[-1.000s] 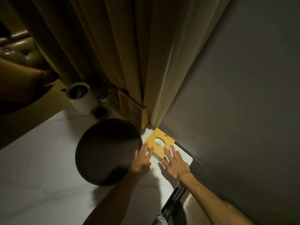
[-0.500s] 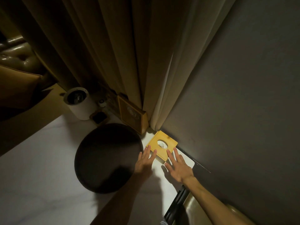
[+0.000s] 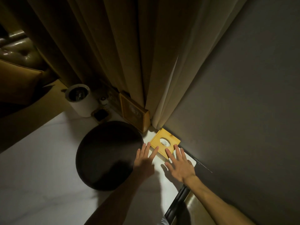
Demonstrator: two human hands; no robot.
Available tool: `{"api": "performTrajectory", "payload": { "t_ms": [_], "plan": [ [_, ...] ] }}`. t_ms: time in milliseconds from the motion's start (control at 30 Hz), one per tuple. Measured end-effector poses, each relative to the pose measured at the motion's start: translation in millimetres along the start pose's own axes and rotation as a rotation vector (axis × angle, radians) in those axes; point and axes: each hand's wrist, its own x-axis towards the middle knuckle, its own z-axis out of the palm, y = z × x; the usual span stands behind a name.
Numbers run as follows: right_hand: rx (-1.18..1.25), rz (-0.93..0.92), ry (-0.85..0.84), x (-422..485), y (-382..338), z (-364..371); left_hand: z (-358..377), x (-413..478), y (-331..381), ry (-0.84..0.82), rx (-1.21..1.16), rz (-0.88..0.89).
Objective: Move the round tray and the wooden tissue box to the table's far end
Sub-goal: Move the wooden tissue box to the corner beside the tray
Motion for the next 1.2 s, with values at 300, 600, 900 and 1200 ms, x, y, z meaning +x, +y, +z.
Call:
{"api": "performTrajectory", "payload": {
  "t_ms": [300, 600, 900, 1200],
  "plan": [
    [-0.048, -0.001, -0.059, 3, 3, 4, -4, -1, -5, -0.042, 0.13, 0.027],
    [-0.048, -0.001, -0.049, 5, 4, 5, -11, 0, -2, -0.034, 0.133, 0.009],
    [-0.023, -0.001, -0.051, 6, 7, 7, -14, 7, -10, -0.035, 0.101, 0.057],
    [0.015, -0.014, -0.087, 5, 10, 4, -23, 8, -12, -0.135, 0.127, 0.047]
  ]
}}
